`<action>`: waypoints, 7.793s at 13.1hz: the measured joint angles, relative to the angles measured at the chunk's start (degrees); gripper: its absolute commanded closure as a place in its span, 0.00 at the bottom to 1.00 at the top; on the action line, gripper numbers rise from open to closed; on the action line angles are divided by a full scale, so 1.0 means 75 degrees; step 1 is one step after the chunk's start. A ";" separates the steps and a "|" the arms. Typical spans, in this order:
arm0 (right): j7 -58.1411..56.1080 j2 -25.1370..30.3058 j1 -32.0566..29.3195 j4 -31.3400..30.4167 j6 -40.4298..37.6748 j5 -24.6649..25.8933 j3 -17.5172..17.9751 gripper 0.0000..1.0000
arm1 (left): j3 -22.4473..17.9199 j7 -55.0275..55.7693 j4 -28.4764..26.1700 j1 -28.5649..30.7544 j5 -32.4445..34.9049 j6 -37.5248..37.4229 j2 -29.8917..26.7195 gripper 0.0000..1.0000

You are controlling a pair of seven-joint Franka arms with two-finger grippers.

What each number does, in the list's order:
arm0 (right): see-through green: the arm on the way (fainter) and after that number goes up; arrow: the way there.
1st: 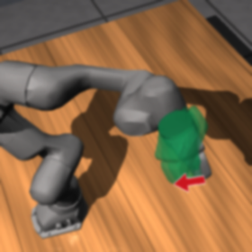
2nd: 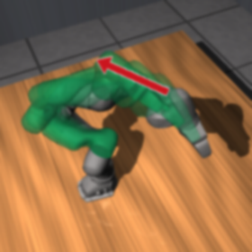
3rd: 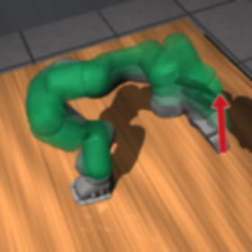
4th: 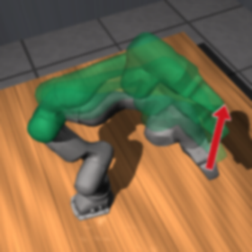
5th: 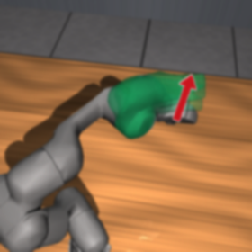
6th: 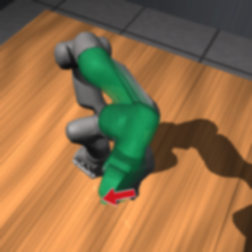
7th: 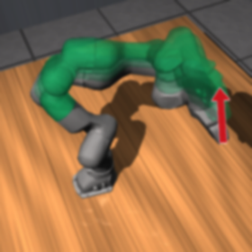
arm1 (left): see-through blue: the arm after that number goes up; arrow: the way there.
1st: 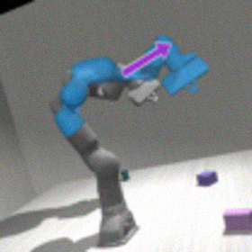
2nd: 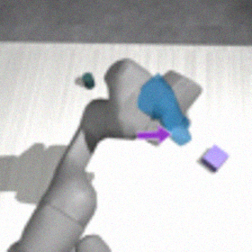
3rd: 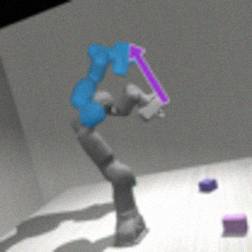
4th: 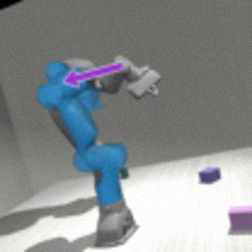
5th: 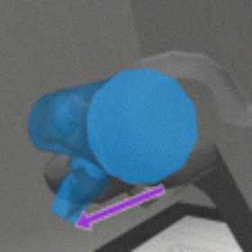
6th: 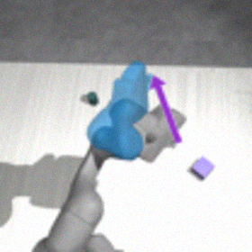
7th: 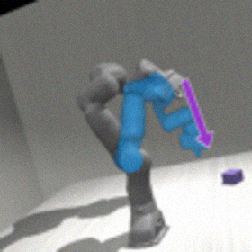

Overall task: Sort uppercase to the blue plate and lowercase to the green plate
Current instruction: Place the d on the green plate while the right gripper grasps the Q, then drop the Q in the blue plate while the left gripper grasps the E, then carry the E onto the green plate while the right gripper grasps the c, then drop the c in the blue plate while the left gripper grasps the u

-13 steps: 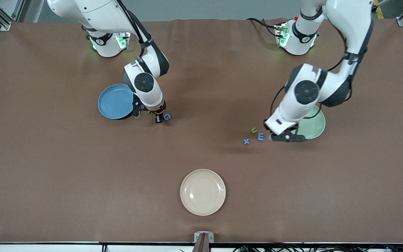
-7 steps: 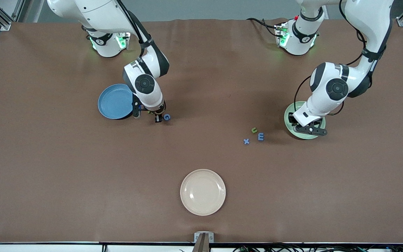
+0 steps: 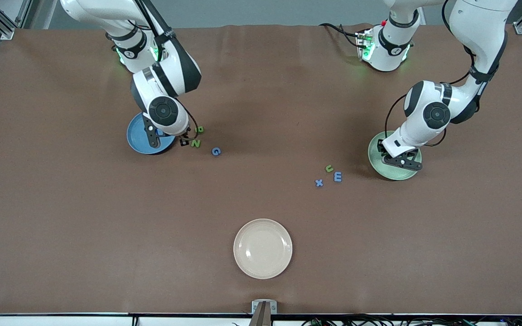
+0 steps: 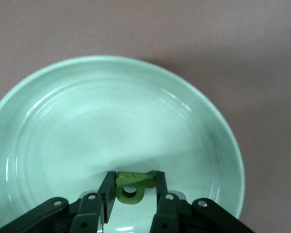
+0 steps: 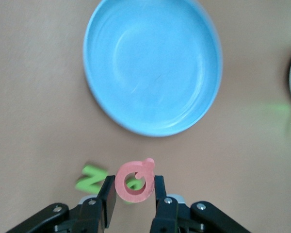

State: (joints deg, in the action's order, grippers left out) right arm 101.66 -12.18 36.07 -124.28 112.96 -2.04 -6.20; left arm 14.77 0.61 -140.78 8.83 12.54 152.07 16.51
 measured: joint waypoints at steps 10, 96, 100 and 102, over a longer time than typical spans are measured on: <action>-0.0197 0.0175 -0.0606 -0.1291 0.0218 0.1103 -0.0008 0.91 | 0.0680 0.0455 0.0497 0.0087 0.0092 -0.0429 -0.0370 0.00; -0.1238 0.0431 -0.0339 -0.0758 0.0984 0.1116 0.0059 0.00 | 0.6702 0.6728 0.1866 0.4804 0.4713 -0.2576 0.2459 0.00; -0.2731 0.0446 -0.0376 -0.0439 0.0987 0.0556 0.0057 0.00 | 0.5657 0.9206 0.2925 0.2749 0.4593 -0.2576 0.2895 0.00; -0.3631 0.0457 -0.0470 -0.0373 0.0987 0.0520 0.0056 0.00 | 0.5188 1.0275 0.3286 0.1984 0.4584 -0.2574 0.3113 0.00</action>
State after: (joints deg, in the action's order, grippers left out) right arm 74.43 -8.76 32.54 -127.08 120.36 1.86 -5.78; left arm 53.68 77.67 -116.13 23.71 46.92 132.77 39.86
